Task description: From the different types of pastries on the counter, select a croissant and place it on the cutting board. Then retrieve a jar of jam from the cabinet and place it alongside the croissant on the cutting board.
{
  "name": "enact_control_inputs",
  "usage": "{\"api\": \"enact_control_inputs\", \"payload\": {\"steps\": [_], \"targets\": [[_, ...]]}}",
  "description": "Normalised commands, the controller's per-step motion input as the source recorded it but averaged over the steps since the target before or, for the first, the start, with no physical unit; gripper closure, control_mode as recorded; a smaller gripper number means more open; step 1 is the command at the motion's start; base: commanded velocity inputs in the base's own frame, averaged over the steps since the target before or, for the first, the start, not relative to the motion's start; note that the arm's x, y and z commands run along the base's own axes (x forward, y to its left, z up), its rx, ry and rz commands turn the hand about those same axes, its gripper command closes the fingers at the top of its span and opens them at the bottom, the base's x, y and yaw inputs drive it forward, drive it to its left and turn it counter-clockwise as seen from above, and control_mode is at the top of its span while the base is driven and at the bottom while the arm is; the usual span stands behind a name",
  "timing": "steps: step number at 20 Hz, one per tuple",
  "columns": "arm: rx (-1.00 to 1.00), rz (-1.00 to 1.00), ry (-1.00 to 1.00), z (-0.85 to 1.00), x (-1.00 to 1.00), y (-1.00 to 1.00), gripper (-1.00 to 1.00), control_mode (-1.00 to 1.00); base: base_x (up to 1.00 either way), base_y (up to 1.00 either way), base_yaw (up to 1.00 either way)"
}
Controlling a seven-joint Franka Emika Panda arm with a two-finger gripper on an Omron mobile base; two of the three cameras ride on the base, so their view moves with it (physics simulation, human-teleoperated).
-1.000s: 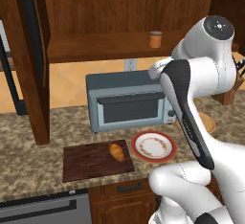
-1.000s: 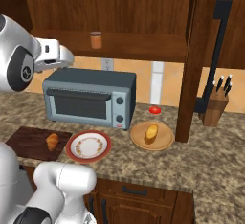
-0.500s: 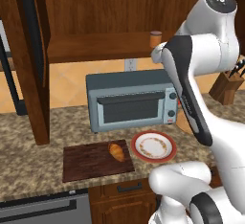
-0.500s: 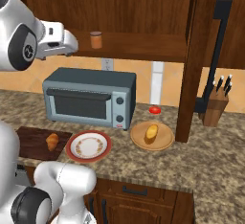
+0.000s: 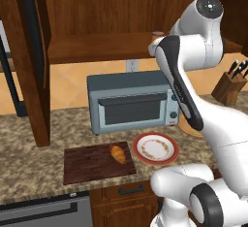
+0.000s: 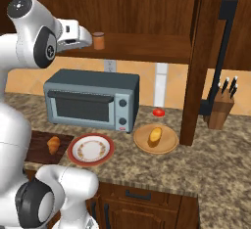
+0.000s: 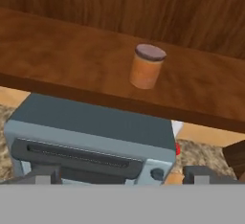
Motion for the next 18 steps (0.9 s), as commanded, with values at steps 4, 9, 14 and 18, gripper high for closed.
{"api": "enact_control_inputs", "payload": {"steps": [4,9,14,18], "targets": [[0.00,-0.21,0.00,0.04,0.70,0.00,-1.00,-1.00,0.00,0.00,0.00],[0.00,-0.12,0.00,-0.01,0.84,0.00,-1.00,-1.00,0.00,0.00,0.00],[0.00,0.00,-0.07,0.00,0.76,0.00,-1.00,-1.00,0.00,0.00,0.00],[0.00,0.00,-0.10,-0.04,0.41,-0.01,-1.00,-1.00,0.00,0.00,0.00]]}}
